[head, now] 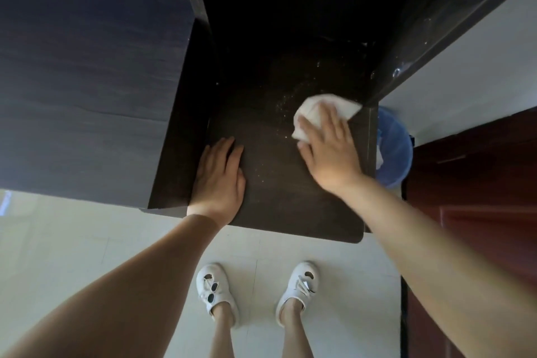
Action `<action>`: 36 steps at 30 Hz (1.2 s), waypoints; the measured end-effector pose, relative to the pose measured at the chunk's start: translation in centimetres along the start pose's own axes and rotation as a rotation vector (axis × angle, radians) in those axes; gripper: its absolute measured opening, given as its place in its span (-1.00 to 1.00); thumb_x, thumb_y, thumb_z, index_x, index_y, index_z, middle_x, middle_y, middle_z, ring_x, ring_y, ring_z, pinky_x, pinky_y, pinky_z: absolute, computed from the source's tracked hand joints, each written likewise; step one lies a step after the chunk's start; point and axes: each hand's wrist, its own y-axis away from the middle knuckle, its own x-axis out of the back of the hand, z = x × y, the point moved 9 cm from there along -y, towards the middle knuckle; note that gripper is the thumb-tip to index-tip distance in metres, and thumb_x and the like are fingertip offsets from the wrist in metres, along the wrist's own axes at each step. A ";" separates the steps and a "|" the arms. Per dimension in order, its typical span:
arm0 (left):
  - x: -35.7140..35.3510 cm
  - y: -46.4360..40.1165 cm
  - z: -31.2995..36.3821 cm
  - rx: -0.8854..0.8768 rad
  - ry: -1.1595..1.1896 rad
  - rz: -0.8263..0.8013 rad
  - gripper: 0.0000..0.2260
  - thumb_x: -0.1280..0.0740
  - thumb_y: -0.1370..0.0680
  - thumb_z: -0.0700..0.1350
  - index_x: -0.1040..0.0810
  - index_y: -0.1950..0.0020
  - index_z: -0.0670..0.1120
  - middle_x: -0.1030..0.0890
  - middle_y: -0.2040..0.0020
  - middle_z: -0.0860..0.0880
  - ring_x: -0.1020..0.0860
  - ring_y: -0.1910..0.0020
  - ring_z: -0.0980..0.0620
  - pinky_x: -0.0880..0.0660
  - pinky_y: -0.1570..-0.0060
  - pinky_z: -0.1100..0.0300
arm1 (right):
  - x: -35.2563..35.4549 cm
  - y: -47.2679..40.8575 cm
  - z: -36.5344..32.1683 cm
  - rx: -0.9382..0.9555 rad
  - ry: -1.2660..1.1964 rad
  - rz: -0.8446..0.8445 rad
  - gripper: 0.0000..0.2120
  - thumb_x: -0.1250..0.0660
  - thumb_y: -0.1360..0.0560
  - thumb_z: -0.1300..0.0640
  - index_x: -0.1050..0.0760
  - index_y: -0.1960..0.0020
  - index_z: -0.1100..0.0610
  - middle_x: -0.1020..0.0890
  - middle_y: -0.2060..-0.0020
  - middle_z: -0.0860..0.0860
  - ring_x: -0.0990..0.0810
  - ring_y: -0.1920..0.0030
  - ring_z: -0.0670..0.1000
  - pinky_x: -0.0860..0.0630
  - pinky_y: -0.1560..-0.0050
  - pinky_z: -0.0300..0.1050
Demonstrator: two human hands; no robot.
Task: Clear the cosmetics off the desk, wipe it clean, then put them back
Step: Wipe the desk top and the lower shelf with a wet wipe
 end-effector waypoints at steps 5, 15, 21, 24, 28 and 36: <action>0.2 -0.1 0.2 -0.024 0.031 0.033 -0.57 0.00 -0.54 -0.09 -0.39 -0.29 -0.27 -0.42 -0.31 -0.27 -0.23 -0.32 -0.12 -0.03 -0.41 0.03 | -1.0 -0.8 -2.7 0.039 -0.049 -0.042 -0.52 -0.02 -0.60 -0.03 -0.11 -0.48 0.09 0.06 -0.53 0.17 0.19 -0.51 0.20 0.21 -0.50 0.02; 0.6 -0.4 0.2 -0.029 0.078 0.053 -0.57 -0.02 -0.54 -0.10 -0.39 -0.28 -0.31 -0.46 -0.26 -0.31 -0.23 -0.29 -0.11 -0.01 -0.36 0.05 | -2.7 3.5 -8.3 0.380 0.133 -0.085 -0.46 0.04 -0.58 -0.10 -0.04 -0.51 0.07 -0.09 -0.51 0.14 0.00 -0.51 0.17 0.16 -0.46 0.06; 0.3 -0.3 0.2 -0.031 0.043 0.043 -0.58 -0.02 -0.54 -0.09 -0.41 -0.27 -0.29 -0.45 -0.27 -0.30 -0.23 -0.30 -0.12 -0.01 -0.36 0.05 | -2.1 2.0 -6.5 0.088 -0.048 -0.090 -0.44 0.05 -0.61 -0.04 0.01 -0.50 0.24 0.08 -0.50 0.26 0.15 -0.51 0.21 0.20 -0.51 0.07; 0.3 -0.2 0.2 -0.031 0.026 0.048 -0.59 -0.03 -0.54 -0.09 -0.42 -0.25 -0.29 -0.47 -0.25 -0.30 -0.24 -0.29 -0.13 -0.03 -0.35 0.03 | -4.1 10.1 -9.9 0.293 -0.063 -0.136 -0.46 0.04 -0.58 -0.05 -0.19 -0.44 0.25 -0.12 -0.47 0.28 -0.06 -0.49 0.25 0.08 -0.47 0.08; 0.2 -0.3 0.2 -0.021 -0.003 0.046 -0.59 -0.03 -0.53 -0.09 -0.43 -0.25 -0.27 -0.48 -0.25 -0.28 -0.25 -0.28 -0.12 -0.02 -0.35 0.05 | -2.3 5.2 -3.8 0.031 -0.069 -0.062 -0.37 0.16 -0.58 -0.18 -0.03 -0.49 0.21 0.00 -0.50 0.25 0.13 -0.51 0.19 0.14 -0.52 0.09; 0.4 -0.3 0.4 -0.033 -0.019 0.071 -0.60 -0.05 -0.53 -0.09 -0.42 -0.25 -0.26 -0.47 -0.25 -0.28 -0.25 -0.29 -0.12 0.01 -0.36 0.08 | 1.8 -8.2 6.8 -0.492 -0.175 -0.045 -0.35 0.09 -0.61 -0.14 0.21 -0.51 0.22 0.21 -0.51 0.21 0.21 -0.51 0.18 0.15 -0.48 0.05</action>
